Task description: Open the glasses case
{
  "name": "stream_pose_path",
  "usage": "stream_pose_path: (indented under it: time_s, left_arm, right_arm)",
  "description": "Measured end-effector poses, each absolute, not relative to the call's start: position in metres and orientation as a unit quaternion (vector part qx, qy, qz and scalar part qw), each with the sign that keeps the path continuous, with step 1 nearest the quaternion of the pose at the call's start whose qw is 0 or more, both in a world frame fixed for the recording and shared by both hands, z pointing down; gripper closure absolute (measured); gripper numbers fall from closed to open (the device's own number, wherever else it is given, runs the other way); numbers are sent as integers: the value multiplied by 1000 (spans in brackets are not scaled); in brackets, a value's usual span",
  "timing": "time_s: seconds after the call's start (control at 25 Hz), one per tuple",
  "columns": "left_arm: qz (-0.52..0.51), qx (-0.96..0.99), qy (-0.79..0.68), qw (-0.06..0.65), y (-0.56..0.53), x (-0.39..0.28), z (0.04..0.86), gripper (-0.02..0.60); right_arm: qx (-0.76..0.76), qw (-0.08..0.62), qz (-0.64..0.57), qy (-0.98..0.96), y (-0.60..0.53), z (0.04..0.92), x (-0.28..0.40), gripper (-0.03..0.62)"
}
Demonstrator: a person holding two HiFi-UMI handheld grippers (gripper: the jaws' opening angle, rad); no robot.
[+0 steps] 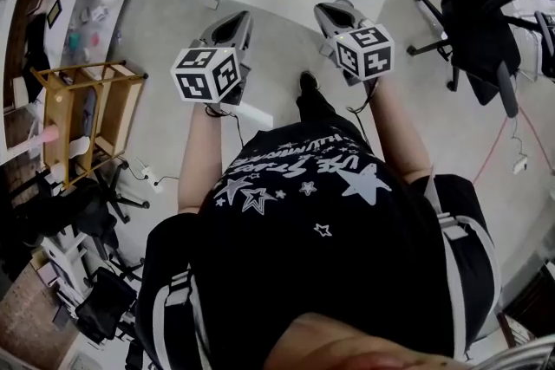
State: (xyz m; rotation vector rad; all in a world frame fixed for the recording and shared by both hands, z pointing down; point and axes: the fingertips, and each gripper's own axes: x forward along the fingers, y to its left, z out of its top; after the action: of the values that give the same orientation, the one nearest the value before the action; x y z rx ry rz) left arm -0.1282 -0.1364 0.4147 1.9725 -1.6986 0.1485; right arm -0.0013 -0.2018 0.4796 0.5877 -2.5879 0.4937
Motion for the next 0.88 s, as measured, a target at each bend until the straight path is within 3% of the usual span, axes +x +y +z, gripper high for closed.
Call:
stream_pose_path:
  time_s: [0.88]
  left_arm:
    - [13, 787, -575, 222, 80, -97, 390, 569]
  right_arm:
    - [275, 198, 117, -934, 20, 441, 22, 586]
